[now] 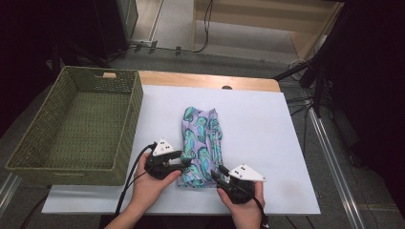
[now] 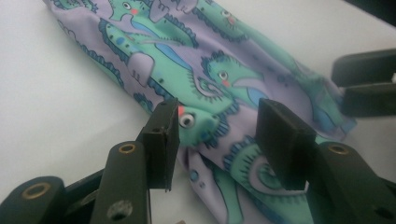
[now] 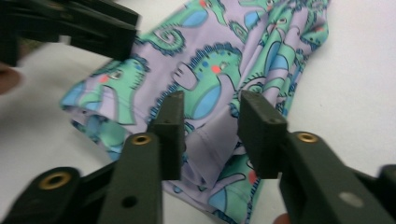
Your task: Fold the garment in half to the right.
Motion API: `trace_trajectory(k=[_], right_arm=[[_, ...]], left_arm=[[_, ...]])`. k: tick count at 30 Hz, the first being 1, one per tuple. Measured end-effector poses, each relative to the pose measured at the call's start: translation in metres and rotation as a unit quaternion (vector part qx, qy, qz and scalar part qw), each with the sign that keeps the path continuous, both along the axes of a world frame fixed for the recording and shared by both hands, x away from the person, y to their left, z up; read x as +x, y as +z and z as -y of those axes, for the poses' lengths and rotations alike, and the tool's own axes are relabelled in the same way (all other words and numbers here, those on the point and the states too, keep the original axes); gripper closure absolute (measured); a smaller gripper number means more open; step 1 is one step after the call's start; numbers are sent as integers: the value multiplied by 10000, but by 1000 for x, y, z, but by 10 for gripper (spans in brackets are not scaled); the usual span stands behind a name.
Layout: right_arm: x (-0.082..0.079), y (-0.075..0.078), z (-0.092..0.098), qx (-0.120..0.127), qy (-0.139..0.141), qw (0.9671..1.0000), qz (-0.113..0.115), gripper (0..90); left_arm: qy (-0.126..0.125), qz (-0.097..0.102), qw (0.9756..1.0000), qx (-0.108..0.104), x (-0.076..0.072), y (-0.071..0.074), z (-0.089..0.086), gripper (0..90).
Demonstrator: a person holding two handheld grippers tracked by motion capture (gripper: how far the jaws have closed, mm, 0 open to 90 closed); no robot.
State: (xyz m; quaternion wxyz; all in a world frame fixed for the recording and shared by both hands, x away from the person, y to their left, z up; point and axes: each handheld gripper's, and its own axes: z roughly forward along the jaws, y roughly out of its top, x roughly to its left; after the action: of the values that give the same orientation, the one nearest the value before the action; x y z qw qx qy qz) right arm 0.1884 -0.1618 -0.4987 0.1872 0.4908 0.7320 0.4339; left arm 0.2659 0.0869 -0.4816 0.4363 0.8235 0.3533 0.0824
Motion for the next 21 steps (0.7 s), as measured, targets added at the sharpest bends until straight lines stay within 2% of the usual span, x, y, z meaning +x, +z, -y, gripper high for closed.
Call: trace_trajectory(k=[3, 6, 7, 8, 10, 13, 17, 19, 21], right_arm=[[1, -4, 4, -93, -24, 9999, -119, 744], [-1, -5, 11, 9, -39, 9997, -224, 819], [-1, -5, 11, 9, -39, 9997, -224, 819], [-2, -6, 17, 127, -15, 9996, -238, 848], [-2, -8, 21, 181, -18, 9995, -255, 851], [-3, -10, 24, 225, -16, 9992, -315, 855], [-5, -13, 37, 493, -96, 9977, -464, 856], [-9, -11, 41, 635, -96, 9967, -504, 857], [-15, -8, 44, 649, -76, 9968, -456, 856]], left_arm=[[-37, 61, 9999, 84, -13, -1, 1, 488], [-81, 82, 9999, 62, -26, -2, 1, 523], [-81, 82, 9999, 62, -26, -2, 1, 535], [-137, 111, 9997, 160, -33, -4, 2, 543], [-177, 127, 9992, 349, -35, -9, 4, 545], [-158, 27, 9992, 356, -34, -15, 3, 601], [-238, -93, 9991, 353, -31, -22, -1, 676], [-281, -45, 9988, 411, -33, -22, -1, 710], [-309, -44, 9986, 424, -34, -22, -2, 710]])
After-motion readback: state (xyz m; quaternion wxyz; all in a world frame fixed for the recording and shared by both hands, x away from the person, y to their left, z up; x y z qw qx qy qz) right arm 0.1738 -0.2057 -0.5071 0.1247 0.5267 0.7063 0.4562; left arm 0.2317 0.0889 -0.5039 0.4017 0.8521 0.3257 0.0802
